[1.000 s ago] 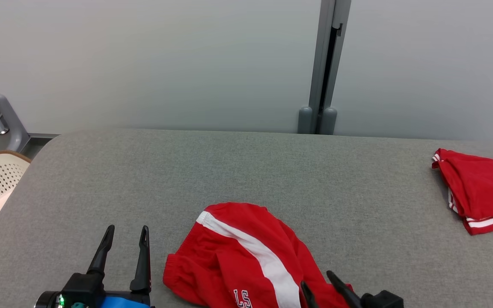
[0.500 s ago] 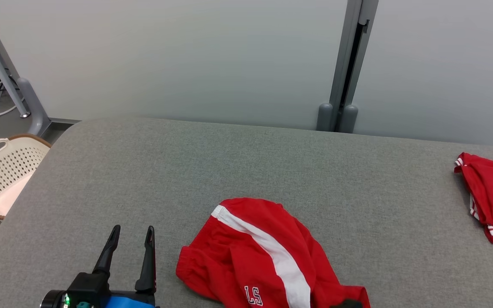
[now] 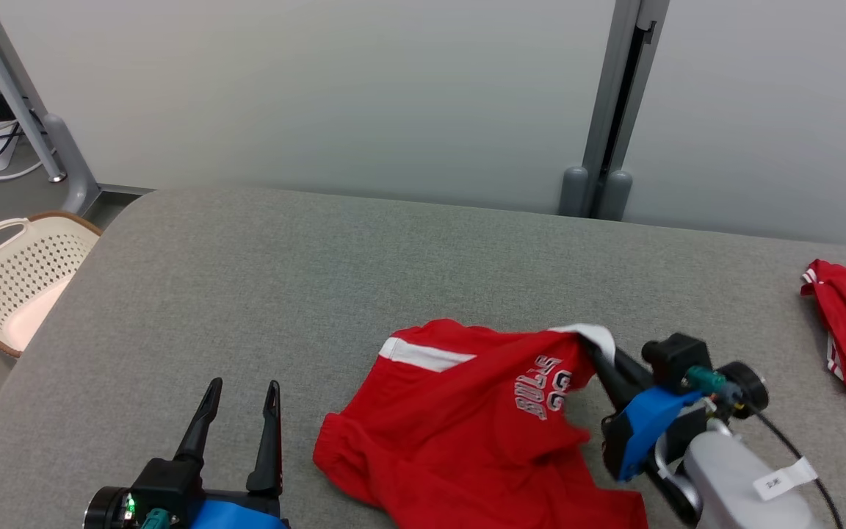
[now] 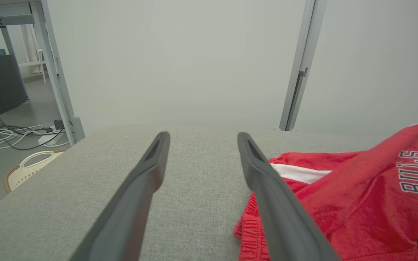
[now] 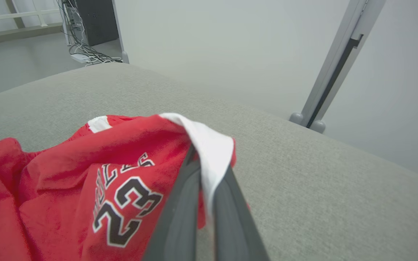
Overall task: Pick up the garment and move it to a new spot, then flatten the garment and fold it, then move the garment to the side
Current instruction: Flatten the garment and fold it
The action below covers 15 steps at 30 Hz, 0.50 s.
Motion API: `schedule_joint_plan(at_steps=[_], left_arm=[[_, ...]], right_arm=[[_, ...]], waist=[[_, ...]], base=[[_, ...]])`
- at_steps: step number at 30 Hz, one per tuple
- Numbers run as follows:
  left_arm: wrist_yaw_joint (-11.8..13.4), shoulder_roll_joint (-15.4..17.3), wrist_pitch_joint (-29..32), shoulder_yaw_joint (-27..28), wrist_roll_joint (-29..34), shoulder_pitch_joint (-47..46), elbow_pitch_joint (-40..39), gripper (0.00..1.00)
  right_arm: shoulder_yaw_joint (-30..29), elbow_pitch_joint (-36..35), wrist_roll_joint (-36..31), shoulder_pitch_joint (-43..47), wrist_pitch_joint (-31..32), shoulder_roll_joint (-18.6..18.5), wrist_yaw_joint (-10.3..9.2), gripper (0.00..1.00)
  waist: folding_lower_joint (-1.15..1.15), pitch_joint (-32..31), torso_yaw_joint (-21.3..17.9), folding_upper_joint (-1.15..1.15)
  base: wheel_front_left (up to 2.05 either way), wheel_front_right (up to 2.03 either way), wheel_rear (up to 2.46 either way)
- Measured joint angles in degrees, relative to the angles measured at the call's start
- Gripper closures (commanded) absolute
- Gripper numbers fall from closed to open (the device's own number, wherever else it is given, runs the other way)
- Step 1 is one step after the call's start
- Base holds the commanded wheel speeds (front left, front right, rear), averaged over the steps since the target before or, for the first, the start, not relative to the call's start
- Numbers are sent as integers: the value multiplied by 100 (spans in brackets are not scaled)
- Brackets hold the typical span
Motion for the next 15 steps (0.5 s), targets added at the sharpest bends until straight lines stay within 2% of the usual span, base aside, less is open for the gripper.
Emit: schedule_joint_plan(at_steps=[5, 8, 15], left_arm=[[-34, -26, 0, -143, 0, -135, 90, 0], [-46, -31, 0, -259, 0, -247, 121, 0], [-49, -62, -1, -414, -55, -525, 136, 0]], right_arm=[[-89, 478, -51, -838, -1, -441, 0, 100], [-20, 1007, -76, -1540, 67, -668, 0, 100], [-69, 1881, -71, -2674, 67, -959, 0, 100]], waist=[[0, 85, 192, 0], [0, 254, 315, 0], [0, 630, 544, 0]], base=[[0, 0, 0], [0, 0, 0], [0, 0, 0]])
